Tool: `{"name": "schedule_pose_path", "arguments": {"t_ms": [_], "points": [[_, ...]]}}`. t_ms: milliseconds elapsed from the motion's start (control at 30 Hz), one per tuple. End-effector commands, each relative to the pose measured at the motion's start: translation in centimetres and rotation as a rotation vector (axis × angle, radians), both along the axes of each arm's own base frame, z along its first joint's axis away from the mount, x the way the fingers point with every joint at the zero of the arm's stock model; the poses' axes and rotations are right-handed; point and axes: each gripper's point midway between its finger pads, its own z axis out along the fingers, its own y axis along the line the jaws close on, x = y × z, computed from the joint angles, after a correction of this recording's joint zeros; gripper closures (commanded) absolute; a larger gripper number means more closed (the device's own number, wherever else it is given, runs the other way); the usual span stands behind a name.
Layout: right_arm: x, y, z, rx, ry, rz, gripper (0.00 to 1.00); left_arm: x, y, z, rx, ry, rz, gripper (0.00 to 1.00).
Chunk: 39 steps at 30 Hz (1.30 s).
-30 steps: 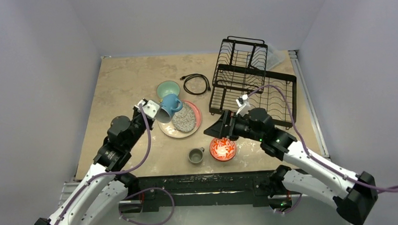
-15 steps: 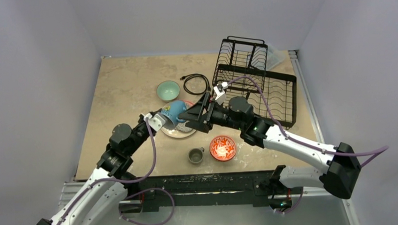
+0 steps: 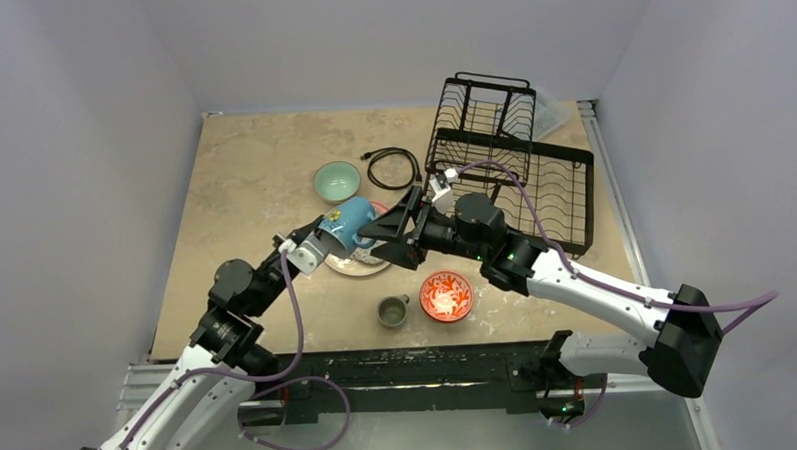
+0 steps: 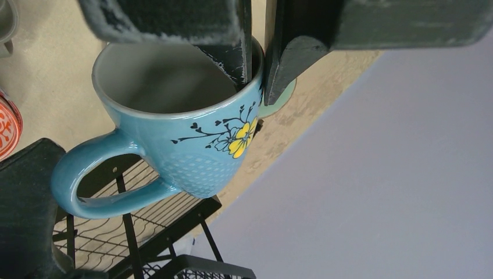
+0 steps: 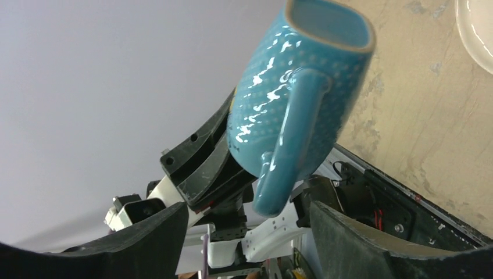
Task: Load the mixed dishes into the dish rack
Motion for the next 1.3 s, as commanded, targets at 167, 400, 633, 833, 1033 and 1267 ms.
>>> {"name": "schedule_pose_path", "arguments": {"t_ms": [167,400,633,833,1033,1267], "points": [[0.2,0.7,1.9,0.075,0.018,0.015,0.4,-2.0,-1.0,5.7,-0.136,-0.178,-0.1,1.0],[-0.3,1.3,1.5,0.103,0.06,0.057,0.44,-2.3,-1.5,5.6,-0.123,-0.177,-0.134,1.0],[-0.8,1.4,0.4,0.111,0.098,0.086,0.56,-2.8,-2.0,5.3,-0.104,-0.178,-0.176,1.0],[-1.0,1.2,-0.5,0.103,0.115,0.087,0.6,-3.5,-2.2,5.2,-0.094,-0.197,-0.2,1.0],[-1.4,1.2,-0.5,0.132,0.097,0.107,0.99,-4.0,-2.7,5.2,-0.085,-0.2,-0.236,1.0],[-0.9,1.2,-0.6,0.072,-0.024,0.095,1.0,-4.1,-2.8,5.3,-0.085,-0.18,-0.246,1.0]]}}
